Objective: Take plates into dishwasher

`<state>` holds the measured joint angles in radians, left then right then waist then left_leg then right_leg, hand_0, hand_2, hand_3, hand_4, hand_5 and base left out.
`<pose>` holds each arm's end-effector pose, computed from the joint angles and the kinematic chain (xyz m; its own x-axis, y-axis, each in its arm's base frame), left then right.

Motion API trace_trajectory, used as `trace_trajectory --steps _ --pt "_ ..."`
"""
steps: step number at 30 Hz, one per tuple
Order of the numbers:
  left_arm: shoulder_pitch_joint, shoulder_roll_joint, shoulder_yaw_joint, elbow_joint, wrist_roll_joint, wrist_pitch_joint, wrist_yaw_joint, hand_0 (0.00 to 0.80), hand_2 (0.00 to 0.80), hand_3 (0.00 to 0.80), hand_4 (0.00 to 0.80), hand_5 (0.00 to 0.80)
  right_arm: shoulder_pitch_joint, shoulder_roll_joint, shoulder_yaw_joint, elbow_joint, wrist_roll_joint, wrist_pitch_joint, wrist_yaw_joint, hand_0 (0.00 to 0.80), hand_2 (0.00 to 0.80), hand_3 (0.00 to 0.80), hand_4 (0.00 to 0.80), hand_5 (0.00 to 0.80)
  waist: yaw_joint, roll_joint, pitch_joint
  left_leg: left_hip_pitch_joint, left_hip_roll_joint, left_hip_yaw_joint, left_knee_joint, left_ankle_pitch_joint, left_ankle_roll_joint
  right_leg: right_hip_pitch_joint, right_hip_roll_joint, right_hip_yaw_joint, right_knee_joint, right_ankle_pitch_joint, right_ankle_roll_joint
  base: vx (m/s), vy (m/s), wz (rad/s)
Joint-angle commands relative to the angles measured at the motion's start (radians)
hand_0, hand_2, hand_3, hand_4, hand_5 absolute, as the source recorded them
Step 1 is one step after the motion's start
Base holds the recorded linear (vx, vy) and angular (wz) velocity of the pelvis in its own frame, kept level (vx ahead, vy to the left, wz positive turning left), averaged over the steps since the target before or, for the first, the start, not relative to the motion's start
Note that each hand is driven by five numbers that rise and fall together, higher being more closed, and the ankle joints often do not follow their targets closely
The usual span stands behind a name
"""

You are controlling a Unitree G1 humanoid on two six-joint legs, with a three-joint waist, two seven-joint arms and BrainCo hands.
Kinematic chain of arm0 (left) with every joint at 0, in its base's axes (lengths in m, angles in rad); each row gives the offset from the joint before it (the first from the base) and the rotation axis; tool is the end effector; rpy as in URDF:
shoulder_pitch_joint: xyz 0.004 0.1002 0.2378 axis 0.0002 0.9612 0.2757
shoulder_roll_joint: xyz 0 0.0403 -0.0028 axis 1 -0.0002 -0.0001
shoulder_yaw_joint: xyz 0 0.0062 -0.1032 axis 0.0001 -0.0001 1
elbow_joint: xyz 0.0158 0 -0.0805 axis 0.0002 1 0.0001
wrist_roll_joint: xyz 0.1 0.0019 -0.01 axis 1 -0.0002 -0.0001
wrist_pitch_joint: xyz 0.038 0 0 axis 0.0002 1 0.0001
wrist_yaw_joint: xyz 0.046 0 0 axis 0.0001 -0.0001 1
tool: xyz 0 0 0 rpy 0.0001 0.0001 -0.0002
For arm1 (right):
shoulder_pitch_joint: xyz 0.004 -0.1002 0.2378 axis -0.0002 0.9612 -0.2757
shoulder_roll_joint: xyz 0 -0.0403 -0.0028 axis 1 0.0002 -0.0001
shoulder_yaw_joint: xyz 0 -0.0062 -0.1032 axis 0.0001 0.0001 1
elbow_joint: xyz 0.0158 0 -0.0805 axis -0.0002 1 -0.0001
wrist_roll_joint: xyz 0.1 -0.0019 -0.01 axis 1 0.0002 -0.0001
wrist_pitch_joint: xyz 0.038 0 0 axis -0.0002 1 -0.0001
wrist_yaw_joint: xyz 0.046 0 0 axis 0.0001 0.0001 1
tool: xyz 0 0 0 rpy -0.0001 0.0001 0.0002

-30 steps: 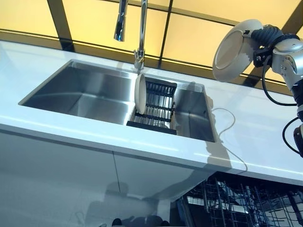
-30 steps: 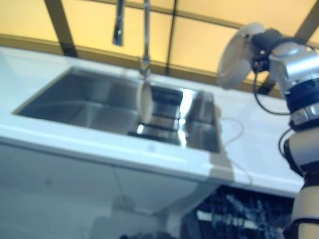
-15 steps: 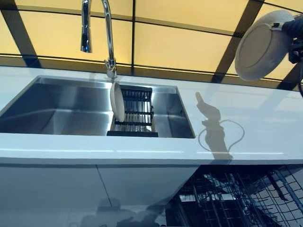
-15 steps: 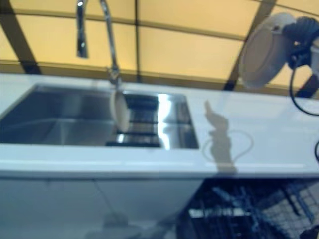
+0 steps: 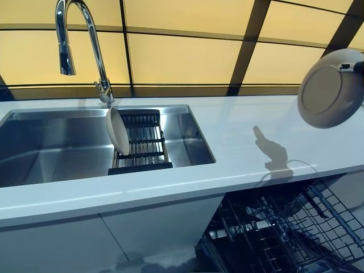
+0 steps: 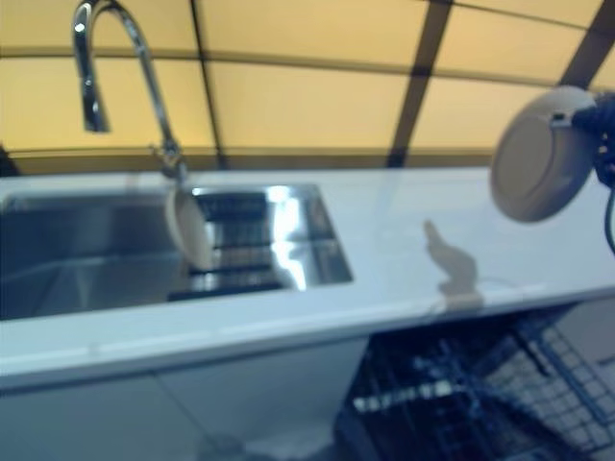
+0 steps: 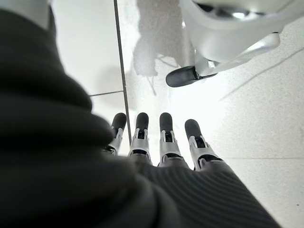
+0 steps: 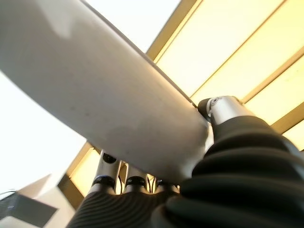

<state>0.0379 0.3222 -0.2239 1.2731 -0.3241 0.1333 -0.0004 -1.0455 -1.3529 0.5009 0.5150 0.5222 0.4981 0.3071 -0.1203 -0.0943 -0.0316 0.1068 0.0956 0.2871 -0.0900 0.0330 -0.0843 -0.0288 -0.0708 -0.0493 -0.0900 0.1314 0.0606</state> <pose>0.0429 0.2506 -0.1137 0.1191 0.2379 -0.9640 -0.0880 0.9696 0.2284 0.2638 -0.3512 0.3133 0.9563 -0.2545 -0.1441 0.1037 0.7557 -0.6466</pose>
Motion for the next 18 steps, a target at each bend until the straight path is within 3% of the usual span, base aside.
trace_trajectory --steps 1,11,18 --pt "-0.032 0.030 0.045 0.029 0.055 -0.005 -0.001 0.000 0.000 0.000 0.000 0.000 0.033 -0.038 -0.122 -0.062 -0.031 -0.023 0.023 0.800 0.800 0.800 0.800 0.800 -0.012 -0.051 0.024 0.018 -0.011 -0.020 0.003 -0.038 0.019 0.053 -0.035 0.023 0.003 -0.007 0.082 -0.008 -0.008 -0.21" --pt "-0.040 0.023 0.081 0.037 0.088 -0.004 -0.003 0.000 0.000 0.000 0.000 0.000 0.483 0.002 -0.455 -0.226 -0.073 -0.020 0.105 0.800 0.800 0.800 0.800 0.800 -0.072 -0.048 0.032 0.030 -0.005 0.027 0.003 -0.049 0.027 0.037 -0.023 0.064 0.003 -0.001 0.085 -0.006 -0.015 -0.14" --pt "-0.050 0.031 0.100 0.047 0.091 -0.011 -0.025 0.000 0.000 0.000 0.000 0.000 0.705 0.031 -0.587 -0.316 -0.086 -0.009 0.209 0.800 0.800 0.800 0.800 0.800 -0.101 -0.048 0.041 0.037 -0.003 0.053 0.003 -0.054 0.032 0.030 -0.016 0.082 0.003 0.003 0.085 -0.020 -0.022 -0.11"
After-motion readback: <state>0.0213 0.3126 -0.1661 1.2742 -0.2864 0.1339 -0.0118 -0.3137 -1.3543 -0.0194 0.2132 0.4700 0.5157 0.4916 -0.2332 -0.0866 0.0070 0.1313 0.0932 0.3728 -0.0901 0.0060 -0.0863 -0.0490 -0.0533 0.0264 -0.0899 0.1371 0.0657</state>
